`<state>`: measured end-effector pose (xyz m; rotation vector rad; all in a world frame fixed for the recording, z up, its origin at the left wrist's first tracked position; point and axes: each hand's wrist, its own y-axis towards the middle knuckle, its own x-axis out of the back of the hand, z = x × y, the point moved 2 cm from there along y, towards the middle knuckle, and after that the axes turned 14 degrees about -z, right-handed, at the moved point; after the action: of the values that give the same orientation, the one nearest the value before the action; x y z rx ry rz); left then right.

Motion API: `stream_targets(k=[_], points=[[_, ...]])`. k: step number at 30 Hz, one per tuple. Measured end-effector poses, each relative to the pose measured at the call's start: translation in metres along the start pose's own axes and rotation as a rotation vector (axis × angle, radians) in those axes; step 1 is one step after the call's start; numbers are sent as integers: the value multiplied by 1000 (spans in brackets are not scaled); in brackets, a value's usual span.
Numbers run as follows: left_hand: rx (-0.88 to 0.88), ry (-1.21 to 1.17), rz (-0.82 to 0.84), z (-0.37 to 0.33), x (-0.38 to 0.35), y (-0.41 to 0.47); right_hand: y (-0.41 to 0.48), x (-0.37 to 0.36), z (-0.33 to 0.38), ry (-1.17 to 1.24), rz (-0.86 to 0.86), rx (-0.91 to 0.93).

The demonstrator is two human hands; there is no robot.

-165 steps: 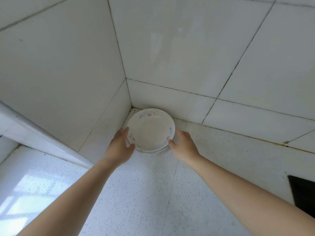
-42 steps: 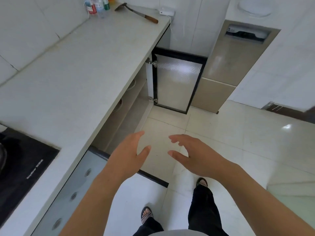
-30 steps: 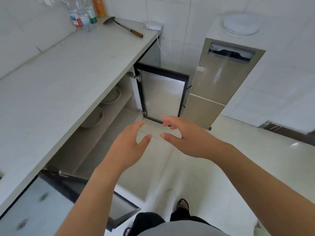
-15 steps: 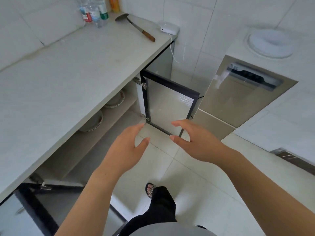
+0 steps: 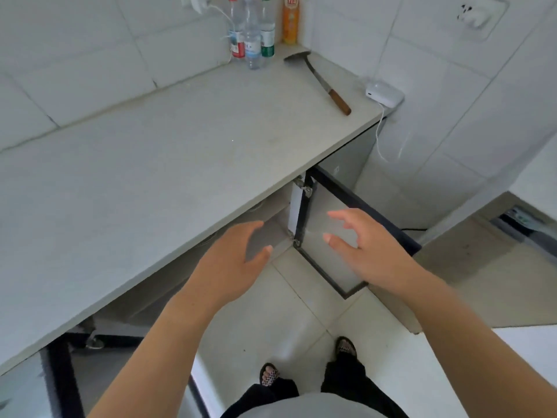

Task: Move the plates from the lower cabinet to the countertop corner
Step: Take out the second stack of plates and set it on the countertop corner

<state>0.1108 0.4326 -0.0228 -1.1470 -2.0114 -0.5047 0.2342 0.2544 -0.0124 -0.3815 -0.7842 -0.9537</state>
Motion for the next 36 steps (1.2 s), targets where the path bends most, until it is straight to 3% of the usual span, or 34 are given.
stream_targets(k=[10,20,27,36], points=[[434,60,-273,34,13,13,125,-54,23,48,369,279],[715,74,-317,46,-37,3,151,-122,13,-61,746,506],[733,117,-313,110,-64,-10,136,-194,-19,-56,765,478],[675,217,-339,247,-138,7,141,-346,-80,-36,703,506]])
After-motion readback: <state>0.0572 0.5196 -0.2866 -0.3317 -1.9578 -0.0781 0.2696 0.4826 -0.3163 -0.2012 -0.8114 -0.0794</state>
